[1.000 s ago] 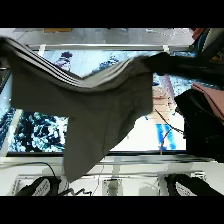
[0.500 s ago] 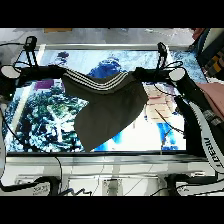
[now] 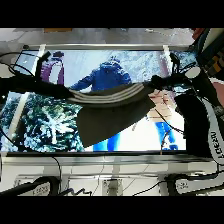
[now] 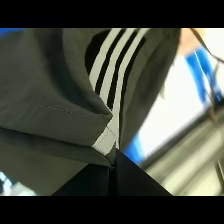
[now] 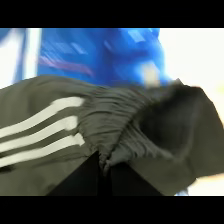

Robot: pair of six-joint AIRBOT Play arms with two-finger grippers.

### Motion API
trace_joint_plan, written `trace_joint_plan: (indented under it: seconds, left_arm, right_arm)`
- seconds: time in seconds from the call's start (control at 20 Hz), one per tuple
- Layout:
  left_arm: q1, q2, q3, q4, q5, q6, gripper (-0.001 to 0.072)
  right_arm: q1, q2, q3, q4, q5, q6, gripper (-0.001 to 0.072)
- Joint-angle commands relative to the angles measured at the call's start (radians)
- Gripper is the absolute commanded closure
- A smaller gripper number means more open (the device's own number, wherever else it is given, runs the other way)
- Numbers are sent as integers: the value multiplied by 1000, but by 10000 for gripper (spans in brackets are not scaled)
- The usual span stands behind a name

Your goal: Fold the clothes and pants, and hang the long-sleeved shirts on hangers.

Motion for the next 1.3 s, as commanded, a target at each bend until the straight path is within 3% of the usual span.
trace_joint_plan:
  seconds: [0.0, 0.15, 0.3, 0.45, 0.65, 0.7, 0.75, 0.8, 0.85, 0.9, 1.05, 1.25]
  left_arm:
    - [-39, 13, -14, 72, -188, -114, 693]
    - [-112, 16, -82, 94, -238, -177, 693]
    - [-214, 20, -200, 100, -234, -192, 693]
    - [-315, 19, -358, 208, -65, -192, 692]
    - [-339, 19, -487, 217, 137, -227, 691]
    - [-336, 19, -490, 217, 148, -233, 651]
    - [-336, 19, -490, 217, 153, -233, 552]
    - [-337, 19, -490, 217, 160, -233, 304]
    - [-337, 19, -490, 217, 175, -233, 65]
    - [-337, 19, -490, 217, 196, -233, 6]
    - [-337, 19, -490, 217, 264, -233, 10]
    - [-336, 19, -490, 218, 317, -233, 12]
  right_arm:
    - [-34, -2, 8, -172, 245, 8, 685]
    - [-34, -2, 8, -250, 349, -2, 684]
    - [-33, -3, 8, -283, 352, -2, 684]
    - [-33, -5, -7, -296, 323, -2, 685]
    - [-33, -33, -16, -298, 315, -1, 683]
    - [-33, -44, -16, -298, 301, -2, 609]
    - [-33, -53, -16, -298, 279, -2, 266]
    - [-33, -60, -16, -298, 249, -3, 69]
    - [-33, -66, -16, -298, 208, -3, 66]
    - [-33, -70, -16, -297, 167, -2, 66]
    - [-33, -94, -6, -288, 49, 0, 67]
    - [-44, -205, 61, -278, 55, -15, 69]
